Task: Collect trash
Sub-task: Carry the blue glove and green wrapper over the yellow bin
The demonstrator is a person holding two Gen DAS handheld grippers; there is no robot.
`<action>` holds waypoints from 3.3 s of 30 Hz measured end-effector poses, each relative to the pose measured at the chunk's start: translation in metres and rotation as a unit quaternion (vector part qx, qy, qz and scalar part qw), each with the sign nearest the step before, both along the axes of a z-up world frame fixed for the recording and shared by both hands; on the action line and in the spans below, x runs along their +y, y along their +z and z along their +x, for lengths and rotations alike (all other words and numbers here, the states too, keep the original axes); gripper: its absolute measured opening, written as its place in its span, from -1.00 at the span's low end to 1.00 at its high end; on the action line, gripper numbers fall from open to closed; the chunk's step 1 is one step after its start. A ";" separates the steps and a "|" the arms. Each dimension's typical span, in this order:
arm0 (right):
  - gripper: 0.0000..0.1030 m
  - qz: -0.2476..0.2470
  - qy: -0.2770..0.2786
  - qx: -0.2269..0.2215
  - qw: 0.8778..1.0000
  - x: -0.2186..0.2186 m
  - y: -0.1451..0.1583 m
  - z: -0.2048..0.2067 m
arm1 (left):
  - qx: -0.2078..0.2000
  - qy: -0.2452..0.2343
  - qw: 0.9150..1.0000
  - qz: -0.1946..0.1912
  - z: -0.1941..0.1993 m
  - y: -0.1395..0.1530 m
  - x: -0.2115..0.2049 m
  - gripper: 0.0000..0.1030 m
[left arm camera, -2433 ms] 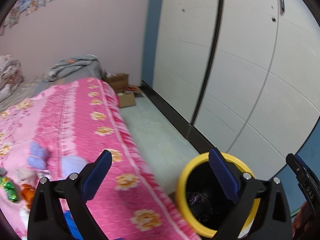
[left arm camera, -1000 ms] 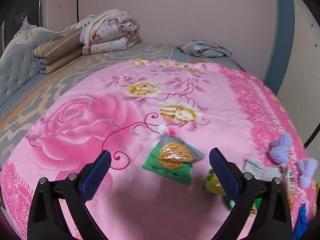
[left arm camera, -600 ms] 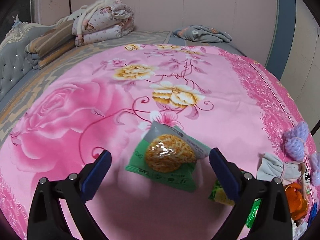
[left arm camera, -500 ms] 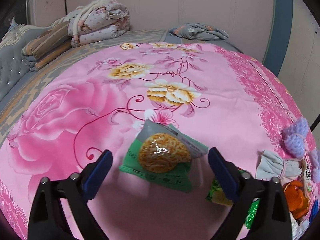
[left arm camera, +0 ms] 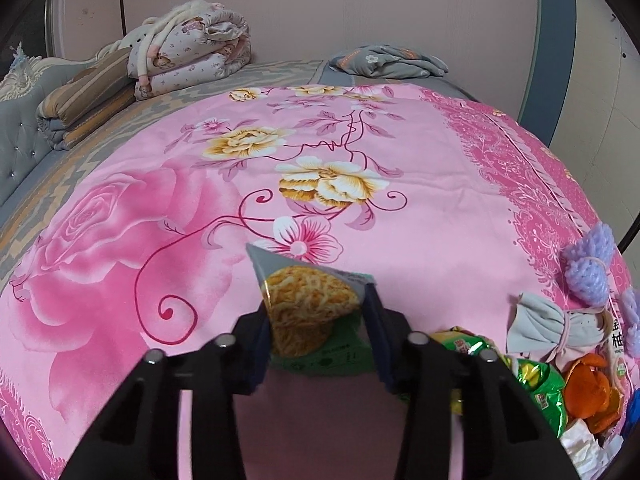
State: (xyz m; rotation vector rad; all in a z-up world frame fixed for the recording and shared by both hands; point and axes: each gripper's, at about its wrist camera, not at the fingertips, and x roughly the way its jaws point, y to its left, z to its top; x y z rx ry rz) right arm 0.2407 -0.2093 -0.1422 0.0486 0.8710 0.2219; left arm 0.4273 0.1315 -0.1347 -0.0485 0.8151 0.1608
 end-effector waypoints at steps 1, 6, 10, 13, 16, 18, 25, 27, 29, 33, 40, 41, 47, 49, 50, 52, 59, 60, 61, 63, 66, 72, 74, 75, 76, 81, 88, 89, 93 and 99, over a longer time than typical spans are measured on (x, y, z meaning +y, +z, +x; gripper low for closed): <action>-0.52 -0.003 0.002 -0.001 1.000 0.001 0.000 0.000 | -0.001 0.003 1.000 0.000 -0.001 0.001 0.001 -0.29; -0.63 0.002 0.000 -0.005 1.000 -0.002 0.007 -0.004 | -0.008 0.011 1.000 -0.001 -0.008 0.010 0.005 -0.33; -0.64 0.008 0.000 -0.017 1.000 -0.006 0.022 -0.012 | -0.020 0.012 1.000 -0.001 -0.022 0.024 0.006 -0.34; -0.64 0.012 0.002 -0.036 0.999 -0.007 0.038 -0.022 | -0.035 0.010 0.999 -0.004 -0.035 0.039 0.004 -0.34; -0.64 0.017 0.003 -0.053 0.998 -0.011 0.055 -0.031 | -0.053 0.006 0.999 -0.006 -0.048 0.059 -0.001 -0.34; -0.64 0.020 0.000 -0.065 0.998 -0.016 0.065 -0.038 | -0.062 0.001 0.998 -0.013 -0.055 0.069 -0.007 -0.34; -0.64 0.042 -0.015 -0.104 0.994 -0.040 0.104 -0.056 | -0.098 -0.029 0.995 -0.017 -0.083 0.107 -0.043 -0.34; -0.64 0.045 -0.019 -0.120 0.992 -0.047 0.118 -0.064 | -0.110 -0.040 0.993 -0.017 -0.091 0.119 -0.057 -0.33; -0.64 0.046 -0.024 -0.136 0.989 -0.054 0.129 -0.071 | -0.118 -0.048 0.992 -0.020 -0.097 0.127 -0.070 -0.34; -0.64 0.048 -0.037 -0.163 0.985 -0.068 0.149 -0.084 | -0.133 -0.068 0.988 -0.028 -0.109 0.143 -0.095 -0.34; -0.64 0.048 -0.068 -0.196 0.977 -0.096 0.171 -0.102 | -0.157 -0.109 0.981 -0.036 -0.129 0.169 -0.143 -0.33; -0.64 0.047 -0.075 -0.202 0.975 -0.101 0.174 -0.105 | -0.160 -0.117 0.979 -0.037 -0.132 0.173 -0.151 -0.33; -0.64 0.038 -0.113 -0.240 0.963 -0.128 0.192 -0.126 | -0.178 -0.161 0.970 -0.042 -0.150 0.190 -0.196 -0.33; -0.64 0.035 -0.129 -0.252 0.959 -0.139 0.197 -0.134 | -0.182 -0.174 0.967 -0.044 -0.155 0.194 -0.210 -0.33; -0.64 0.032 -0.134 -0.256 0.957 -0.143 0.198 -0.137 | -0.184 -0.182 0.965 -0.047 -0.157 0.196 -0.217 -0.33; -0.64 0.023 -0.153 -0.268 0.951 -0.151 0.201 -0.143 | -0.186 -0.195 0.962 -0.050 -0.161 0.200 -0.230 -0.33; -0.64 -0.006 -0.216 -0.291 0.932 -0.184 0.203 -0.158 | -0.186 -0.244 0.949 -0.068 -0.169 0.205 -0.280 -0.33; -0.64 -0.010 -0.223 -0.294 0.929 -0.188 0.202 -0.159 | -0.185 -0.250 0.948 -0.068 -0.170 0.204 -0.286 -0.33; -0.64 -0.014 -0.229 -0.297 0.927 -0.192 0.201 -0.160 | -0.184 -0.256 0.946 -0.068 -0.171 0.202 -0.294 -0.33; -0.64 -0.028 -0.249 -0.307 0.918 -0.201 0.198 -0.166 | -0.180 -0.271 0.943 -0.070 -0.172 0.199 -0.308 -0.33; -0.64 -0.039 -0.267 -0.314 0.910 -0.213 0.193 -0.171 | -0.171 -0.286 0.940 -0.074 -0.171 0.191 -0.326 -0.33; -0.63 -0.056 -0.305 -0.316 0.897 -0.239 0.181 -0.175 | -0.143 -0.312 0.935 -0.090 -0.166 0.171 -0.363 -0.33; -0.63 -0.066 -0.319 -0.317 0.891 -0.246 0.177 -0.173 | -0.135 -0.322 0.933 -0.091 -0.162 0.165 -0.374 -0.33; -0.63 -0.071 -0.325 -0.318 0.888 -0.249 0.174 -0.173 | -0.132 -0.326 0.932 -0.090 -0.161 0.162 -0.380 -0.33; -0.62 -0.073 -0.330 -0.318 0.886 -0.252 0.171 -0.172 | -0.130 -0.330 0.931 -0.088 -0.160 0.159 -0.386 -0.33; -0.62 -0.089 -0.349 -0.310 0.880 -0.268 0.154 -0.169 | -0.109 -0.351 0.926 -0.085 -0.154 0.139 -0.417 -0.33; -0.62 -0.098 -0.361 -0.283 0.883 -0.287 0.123 -0.159 | -0.080 -0.377 0.920 -0.067 -0.145 0.107 -0.458 -0.33; -0.62 -0.098 -0.362 -0.279 0.884 -0.288 0.120 -0.158 | -0.074 -0.380 0.920 -0.065 -0.142 0.101 -0.464 -0.33; -0.62 -0.100 -0.368 -0.257 0.888 -0.299 0.102 -0.149 | -0.054 -0.392 0.917 -0.060 -0.135 0.084 -0.480 -0.33; -0.61 -0.103 -0.373 -0.230 0.893 -0.312 0.082 -0.138 | -0.033 -0.406 0.912 -0.048 -0.131 0.061 -0.504 -0.33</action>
